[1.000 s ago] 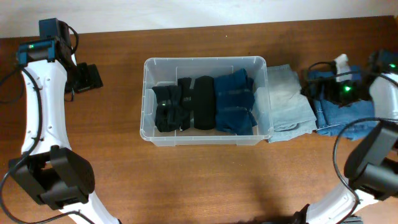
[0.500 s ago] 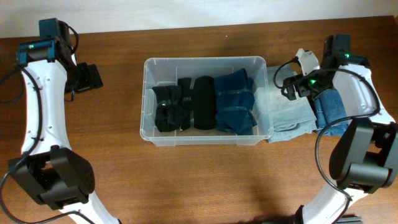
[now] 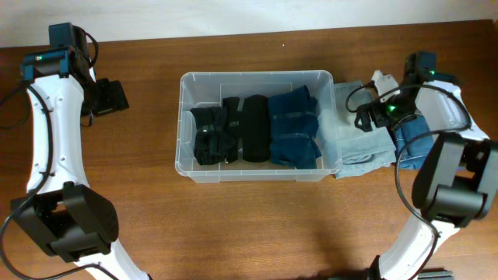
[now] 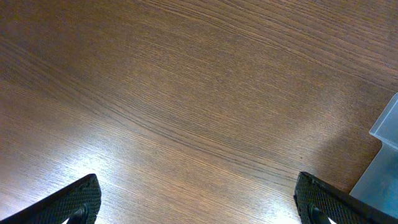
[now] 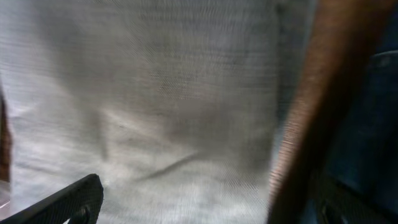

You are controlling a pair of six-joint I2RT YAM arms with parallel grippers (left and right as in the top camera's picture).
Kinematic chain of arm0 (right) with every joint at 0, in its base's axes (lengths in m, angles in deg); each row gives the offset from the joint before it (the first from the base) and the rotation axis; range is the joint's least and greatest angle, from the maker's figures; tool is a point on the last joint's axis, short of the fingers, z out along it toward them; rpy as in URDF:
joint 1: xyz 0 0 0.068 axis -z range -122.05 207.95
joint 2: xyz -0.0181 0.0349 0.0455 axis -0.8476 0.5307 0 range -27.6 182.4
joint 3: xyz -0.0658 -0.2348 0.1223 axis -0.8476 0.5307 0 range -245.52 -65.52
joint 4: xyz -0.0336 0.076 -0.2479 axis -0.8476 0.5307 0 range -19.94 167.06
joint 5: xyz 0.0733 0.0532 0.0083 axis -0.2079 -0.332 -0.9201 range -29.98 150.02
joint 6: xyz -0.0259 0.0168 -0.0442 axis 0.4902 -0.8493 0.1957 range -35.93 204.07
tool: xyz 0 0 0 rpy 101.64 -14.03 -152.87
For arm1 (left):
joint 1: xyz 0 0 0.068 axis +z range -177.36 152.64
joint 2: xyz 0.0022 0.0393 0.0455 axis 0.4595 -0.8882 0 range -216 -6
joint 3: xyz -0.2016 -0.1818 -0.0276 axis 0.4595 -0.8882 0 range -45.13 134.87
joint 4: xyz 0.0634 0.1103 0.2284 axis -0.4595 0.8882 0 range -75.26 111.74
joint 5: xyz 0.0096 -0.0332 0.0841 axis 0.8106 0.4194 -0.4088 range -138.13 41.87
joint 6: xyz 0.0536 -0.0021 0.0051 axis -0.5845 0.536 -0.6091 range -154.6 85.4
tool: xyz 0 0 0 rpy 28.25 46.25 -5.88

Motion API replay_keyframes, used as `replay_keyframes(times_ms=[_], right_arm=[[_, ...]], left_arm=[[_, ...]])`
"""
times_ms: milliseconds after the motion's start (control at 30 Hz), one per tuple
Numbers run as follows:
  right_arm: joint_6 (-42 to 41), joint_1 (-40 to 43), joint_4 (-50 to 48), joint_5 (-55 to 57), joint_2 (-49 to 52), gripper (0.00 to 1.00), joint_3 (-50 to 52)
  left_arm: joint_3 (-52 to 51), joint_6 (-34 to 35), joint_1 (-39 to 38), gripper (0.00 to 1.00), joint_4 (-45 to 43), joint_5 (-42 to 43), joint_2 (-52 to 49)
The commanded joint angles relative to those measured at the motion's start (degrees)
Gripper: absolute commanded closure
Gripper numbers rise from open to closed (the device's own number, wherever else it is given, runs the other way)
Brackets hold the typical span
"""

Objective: Pack container
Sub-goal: 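Lower the right gripper and grasp the light-blue jeans stack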

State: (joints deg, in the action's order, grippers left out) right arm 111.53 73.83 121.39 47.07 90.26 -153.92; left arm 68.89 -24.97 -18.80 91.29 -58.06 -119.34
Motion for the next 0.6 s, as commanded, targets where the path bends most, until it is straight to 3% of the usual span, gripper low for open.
replay_keyframes(times_ms=[0,333,467,567], right_arm=[[0.8,0.0,0.0,-1.4,2.2,0.02,-1.0],[0.8,-0.1,-0.2,-2.1,8.1,0.01,-1.0],[0.8,0.0,0.3,-2.0,8.6,0.14,-1.0],[0.5,0.0,0.7,-2.1,8.6,0.35,-1.0]], left_arm=[[0.8,-0.1,0.2,0.01,0.0,-0.4,1.4],[0.8,-0.1,0.2,0.01,0.0,-0.4,1.4],[0.8,-0.1,0.2,0.01,0.0,-0.4,1.4],[0.8,-0.1,0.2,0.01,0.0,-0.4,1.4]])
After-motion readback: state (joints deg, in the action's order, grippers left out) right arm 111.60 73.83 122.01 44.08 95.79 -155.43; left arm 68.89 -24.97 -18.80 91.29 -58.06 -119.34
